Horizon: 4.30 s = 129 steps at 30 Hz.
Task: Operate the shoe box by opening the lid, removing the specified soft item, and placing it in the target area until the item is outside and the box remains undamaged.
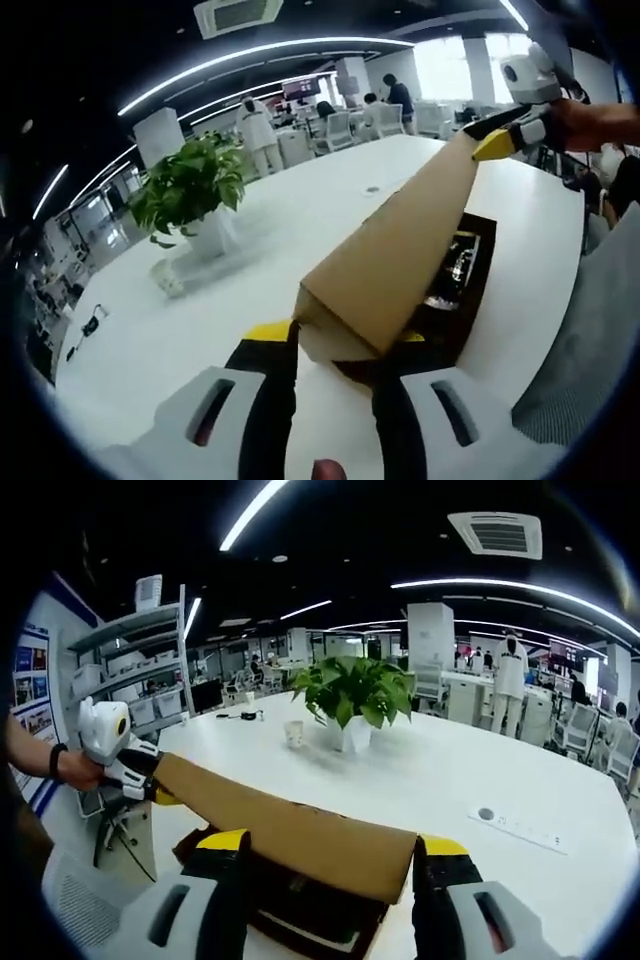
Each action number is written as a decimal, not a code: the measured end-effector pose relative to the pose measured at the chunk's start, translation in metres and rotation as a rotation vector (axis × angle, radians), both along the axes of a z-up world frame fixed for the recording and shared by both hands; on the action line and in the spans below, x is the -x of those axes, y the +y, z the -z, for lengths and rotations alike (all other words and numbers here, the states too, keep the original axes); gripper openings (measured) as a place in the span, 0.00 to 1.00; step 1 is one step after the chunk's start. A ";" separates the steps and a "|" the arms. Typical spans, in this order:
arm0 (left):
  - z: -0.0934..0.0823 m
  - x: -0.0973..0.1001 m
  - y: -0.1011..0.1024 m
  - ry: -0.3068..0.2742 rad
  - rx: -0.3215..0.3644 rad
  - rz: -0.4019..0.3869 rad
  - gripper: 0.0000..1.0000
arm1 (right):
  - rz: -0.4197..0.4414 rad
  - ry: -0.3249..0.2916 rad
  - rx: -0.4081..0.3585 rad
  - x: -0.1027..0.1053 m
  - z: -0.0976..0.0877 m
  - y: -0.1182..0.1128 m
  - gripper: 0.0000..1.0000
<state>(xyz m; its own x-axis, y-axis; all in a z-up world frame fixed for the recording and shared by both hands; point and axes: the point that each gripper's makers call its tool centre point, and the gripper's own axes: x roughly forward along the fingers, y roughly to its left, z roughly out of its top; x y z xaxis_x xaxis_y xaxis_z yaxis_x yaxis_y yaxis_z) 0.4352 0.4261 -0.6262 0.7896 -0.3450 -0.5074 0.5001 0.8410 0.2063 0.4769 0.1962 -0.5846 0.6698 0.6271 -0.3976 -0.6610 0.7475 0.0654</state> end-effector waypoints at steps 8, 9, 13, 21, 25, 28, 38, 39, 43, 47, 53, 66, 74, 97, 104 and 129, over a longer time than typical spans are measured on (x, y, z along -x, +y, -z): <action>-0.004 -0.006 0.004 -0.021 -0.001 -0.030 0.20 | 0.001 -0.011 -0.011 -0.005 -0.005 0.001 0.64; -0.004 -0.007 0.004 -0.023 -0.001 -0.034 0.19 | 0.001 -0.012 -0.014 -0.006 -0.005 0.002 0.64; -0.006 -0.011 0.006 -0.029 0.001 -0.048 0.18 | -0.004 -0.025 -0.024 -0.007 -0.007 0.002 0.65; -0.009 -0.017 0.009 -0.029 0.013 -0.044 0.16 | 0.000 -0.044 -0.046 -0.013 -0.012 0.003 0.64; -0.011 -0.019 0.010 -0.021 0.045 -0.053 0.16 | 0.005 -0.049 -0.059 -0.015 -0.014 0.004 0.63; -0.012 -0.020 0.010 -0.018 0.055 -0.053 0.16 | 0.004 -0.054 -0.065 -0.017 -0.015 0.003 0.63; -0.014 -0.024 0.011 -0.006 0.075 -0.053 0.15 | 0.024 -0.087 -0.081 -0.021 -0.021 0.000 0.58; -0.014 -0.025 0.012 -0.005 0.077 -0.054 0.15 | 0.024 -0.089 -0.082 -0.021 -0.022 0.000 0.58; -0.015 -0.028 0.012 -0.004 0.077 -0.055 0.15 | 0.030 -0.082 -0.078 -0.022 -0.018 -0.005 0.58; -0.016 -0.030 0.013 -0.002 0.082 -0.056 0.14 | 0.042 -0.066 -0.041 -0.024 -0.008 -0.013 0.55; -0.017 -0.035 0.015 0.001 0.083 -0.053 0.14 | 0.118 -0.013 0.031 -0.041 0.018 -0.032 0.43; -0.018 -0.042 0.018 0.001 0.087 -0.053 0.13 | 0.166 0.065 0.124 -0.064 0.056 -0.039 0.26; -0.018 -0.044 0.018 0.003 0.085 -0.049 0.12 | 0.137 0.094 0.224 -0.071 0.077 -0.034 0.21; -0.020 -0.050 0.021 0.022 0.145 -0.072 0.13 | 0.222 0.155 0.224 -0.084 0.098 -0.034 0.00; -0.015 -0.052 0.021 0.030 0.139 -0.076 0.13 | 0.214 0.167 0.205 -0.084 0.098 -0.035 0.00; 0.027 -0.048 0.028 0.135 0.125 -0.162 0.05 | 0.187 0.161 0.215 -0.087 0.094 -0.033 0.00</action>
<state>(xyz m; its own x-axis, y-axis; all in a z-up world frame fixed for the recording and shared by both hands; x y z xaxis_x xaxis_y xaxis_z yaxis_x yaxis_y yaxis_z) 0.4832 0.4541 -0.6528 0.7679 -0.2864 -0.5731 0.3726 0.9273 0.0359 0.5637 0.1635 -0.6787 0.6835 0.3889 -0.6177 -0.5048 0.8631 -0.0152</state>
